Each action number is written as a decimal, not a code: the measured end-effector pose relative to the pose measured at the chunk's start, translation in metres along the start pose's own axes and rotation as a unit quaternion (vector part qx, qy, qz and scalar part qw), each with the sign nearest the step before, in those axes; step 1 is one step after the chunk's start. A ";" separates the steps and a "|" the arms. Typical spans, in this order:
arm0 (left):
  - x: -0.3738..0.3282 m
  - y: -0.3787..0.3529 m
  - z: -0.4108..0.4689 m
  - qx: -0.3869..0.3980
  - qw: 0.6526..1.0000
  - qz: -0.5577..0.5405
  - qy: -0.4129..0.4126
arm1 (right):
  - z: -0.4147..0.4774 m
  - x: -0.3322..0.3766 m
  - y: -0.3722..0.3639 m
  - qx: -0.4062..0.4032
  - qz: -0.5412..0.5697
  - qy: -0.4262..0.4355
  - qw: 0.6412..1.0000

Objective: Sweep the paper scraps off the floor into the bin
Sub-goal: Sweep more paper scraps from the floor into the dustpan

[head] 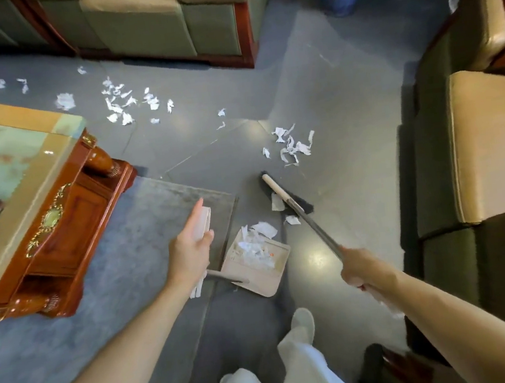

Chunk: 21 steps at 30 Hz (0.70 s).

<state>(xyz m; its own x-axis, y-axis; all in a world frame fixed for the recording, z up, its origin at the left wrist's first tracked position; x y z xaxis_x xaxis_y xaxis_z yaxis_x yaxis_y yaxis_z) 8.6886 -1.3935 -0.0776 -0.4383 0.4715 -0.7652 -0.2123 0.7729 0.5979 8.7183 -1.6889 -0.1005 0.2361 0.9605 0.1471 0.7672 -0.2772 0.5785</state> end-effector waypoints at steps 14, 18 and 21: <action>-0.041 -0.030 -0.003 -0.013 1.000 0.000 -0.027 | -0.067 -0.042 0.053 0.088 -0.026 0.072 0.993; -0.045 -0.032 -0.013 -0.019 0.999 -0.004 -0.037 | -0.066 -0.053 0.063 0.066 -0.005 0.064 0.996; -0.043 -0.028 -0.027 -0.031 0.998 0.002 -0.051 | -0.066 -0.059 0.065 0.059 0.008 0.049 0.997</action>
<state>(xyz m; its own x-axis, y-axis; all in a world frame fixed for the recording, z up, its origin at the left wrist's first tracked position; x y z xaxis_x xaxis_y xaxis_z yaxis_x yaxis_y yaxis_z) 8.6895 -1.4472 -0.0553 -0.3497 0.5179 -0.7807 -0.2650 0.7446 0.6126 8.7145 -1.7617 -0.0184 0.1929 0.9522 0.2368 0.8298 -0.2871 0.4785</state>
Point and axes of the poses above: each hand's wrist, its own z-axis towards the middle knuckle, its own y-axis out of the back of the hand, x = y × z, the point moved 1 cm from there along z, towards the middle knuckle, and after that the axes turned 2 degrees about -x, right-handed, at the moved point
